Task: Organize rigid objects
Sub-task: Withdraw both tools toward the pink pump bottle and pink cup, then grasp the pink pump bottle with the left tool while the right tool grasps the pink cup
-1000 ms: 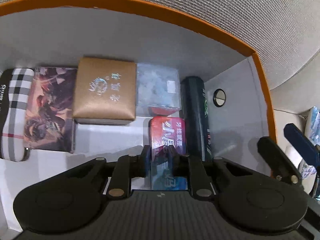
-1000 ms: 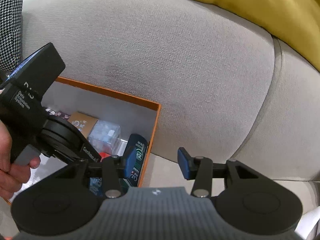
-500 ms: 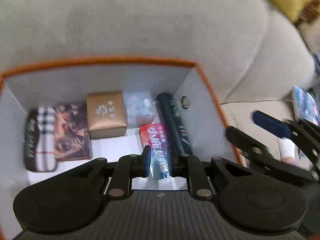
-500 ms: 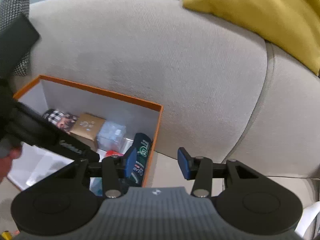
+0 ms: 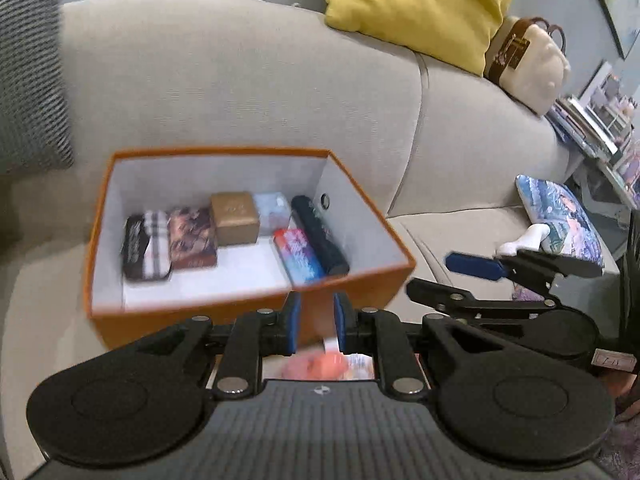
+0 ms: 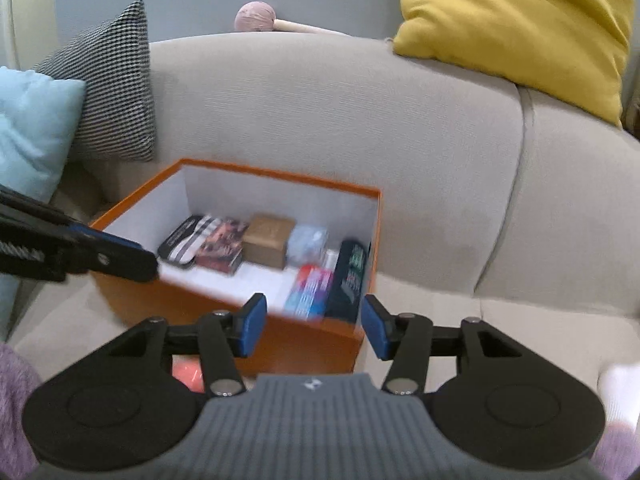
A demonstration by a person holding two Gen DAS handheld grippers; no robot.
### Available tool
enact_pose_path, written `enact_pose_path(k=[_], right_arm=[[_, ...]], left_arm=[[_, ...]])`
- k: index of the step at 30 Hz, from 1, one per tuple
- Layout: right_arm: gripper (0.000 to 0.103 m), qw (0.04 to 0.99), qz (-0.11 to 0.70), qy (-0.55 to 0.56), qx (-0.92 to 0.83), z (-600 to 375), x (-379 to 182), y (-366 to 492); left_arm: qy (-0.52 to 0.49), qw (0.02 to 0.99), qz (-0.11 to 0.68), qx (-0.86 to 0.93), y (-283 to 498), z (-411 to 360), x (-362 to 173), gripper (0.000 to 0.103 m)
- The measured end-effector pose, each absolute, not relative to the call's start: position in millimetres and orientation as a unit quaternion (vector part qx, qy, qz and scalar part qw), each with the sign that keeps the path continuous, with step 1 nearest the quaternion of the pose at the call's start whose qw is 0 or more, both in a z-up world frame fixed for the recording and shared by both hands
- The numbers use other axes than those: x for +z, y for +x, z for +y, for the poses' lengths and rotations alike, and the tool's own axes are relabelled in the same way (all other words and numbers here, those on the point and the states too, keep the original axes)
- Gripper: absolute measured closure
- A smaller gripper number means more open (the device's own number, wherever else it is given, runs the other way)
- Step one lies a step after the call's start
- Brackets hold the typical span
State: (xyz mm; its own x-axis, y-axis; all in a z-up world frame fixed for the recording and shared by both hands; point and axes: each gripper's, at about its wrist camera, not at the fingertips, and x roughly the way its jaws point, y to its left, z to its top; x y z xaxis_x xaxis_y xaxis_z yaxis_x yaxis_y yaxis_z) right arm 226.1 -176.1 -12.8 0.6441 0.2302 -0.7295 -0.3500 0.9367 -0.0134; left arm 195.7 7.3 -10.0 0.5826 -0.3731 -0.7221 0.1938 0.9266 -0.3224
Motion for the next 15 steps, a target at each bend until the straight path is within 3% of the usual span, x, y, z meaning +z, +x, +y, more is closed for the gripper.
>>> enact_pose_path(k=[3, 4, 7, 9, 15], right_arm=[[0.044, 0.902, 0.405, -0.032, 0.143, -190, -26, 203], [0.038, 0.903, 0.408, -0.019, 0.134, -194, -31, 196], [0.036, 0.902, 0.416, -0.003, 0.114, -203, -48, 180], [0.036, 0.899, 0.424, -0.002, 0.107, -205, -58, 179], [0.024, 0.896, 0.434, 0.0, 0.098, -209, -82, 188]], left_arm=[[-0.118, 0.888, 0.416, -0.159, 170, 8, -24, 0.083], [-0.121, 0.888, 0.413, -0.159, 164, 5, -29, 0.079], [-0.11, 0.897, 0.4, -0.151, 147, -5, -41, 0.069], [-0.101, 0.904, 0.391, -0.142, 143, -13, -49, 0.053], [-0.06, 0.914, 0.378, -0.136, 147, -36, -69, 0.035]])
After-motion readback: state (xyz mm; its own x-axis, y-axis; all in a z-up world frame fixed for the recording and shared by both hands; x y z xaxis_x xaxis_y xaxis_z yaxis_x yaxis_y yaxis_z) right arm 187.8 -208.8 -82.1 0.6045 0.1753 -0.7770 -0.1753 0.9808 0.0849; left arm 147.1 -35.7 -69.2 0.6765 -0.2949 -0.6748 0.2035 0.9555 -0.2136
